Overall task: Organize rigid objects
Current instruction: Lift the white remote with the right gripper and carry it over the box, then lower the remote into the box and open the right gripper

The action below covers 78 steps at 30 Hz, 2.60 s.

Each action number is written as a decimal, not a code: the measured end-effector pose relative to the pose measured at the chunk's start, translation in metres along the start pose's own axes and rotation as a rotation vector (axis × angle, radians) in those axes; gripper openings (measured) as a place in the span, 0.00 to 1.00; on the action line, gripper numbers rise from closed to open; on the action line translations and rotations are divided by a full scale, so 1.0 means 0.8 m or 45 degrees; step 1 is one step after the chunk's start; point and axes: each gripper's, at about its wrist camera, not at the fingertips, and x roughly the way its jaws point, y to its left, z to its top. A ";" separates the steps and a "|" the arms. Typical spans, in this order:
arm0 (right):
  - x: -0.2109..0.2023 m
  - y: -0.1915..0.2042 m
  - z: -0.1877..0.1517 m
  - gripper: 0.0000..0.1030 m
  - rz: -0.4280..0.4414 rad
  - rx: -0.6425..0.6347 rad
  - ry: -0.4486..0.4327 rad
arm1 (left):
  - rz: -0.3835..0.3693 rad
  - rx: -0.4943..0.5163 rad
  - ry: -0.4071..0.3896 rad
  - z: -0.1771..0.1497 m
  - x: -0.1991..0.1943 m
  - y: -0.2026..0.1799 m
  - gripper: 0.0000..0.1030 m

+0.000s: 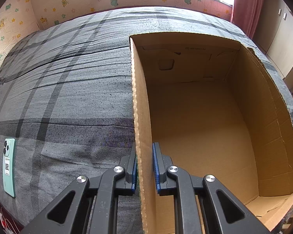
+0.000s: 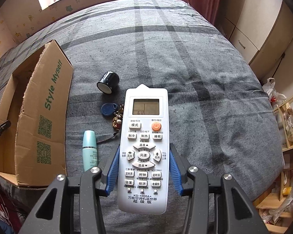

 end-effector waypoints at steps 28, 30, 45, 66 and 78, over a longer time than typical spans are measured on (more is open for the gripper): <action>-0.069 0.139 0.067 0.48 0.135 -0.235 -0.151 | -0.001 0.001 0.004 0.000 0.001 0.001 0.14; -0.071 0.153 0.070 0.48 0.152 -0.252 -0.154 | -0.002 0.000 0.005 0.000 0.001 0.001 0.14; -0.054 0.255 0.079 0.48 0.248 -0.419 -0.116 | -0.008 -0.005 0.008 0.002 0.000 0.003 0.14; 0.065 0.339 0.090 0.48 0.341 -0.502 0.195 | -0.004 -0.007 0.014 0.003 0.002 0.003 0.14; 0.122 0.361 0.088 0.48 0.285 -0.523 0.332 | 0.011 0.000 0.017 0.003 0.001 0.000 0.14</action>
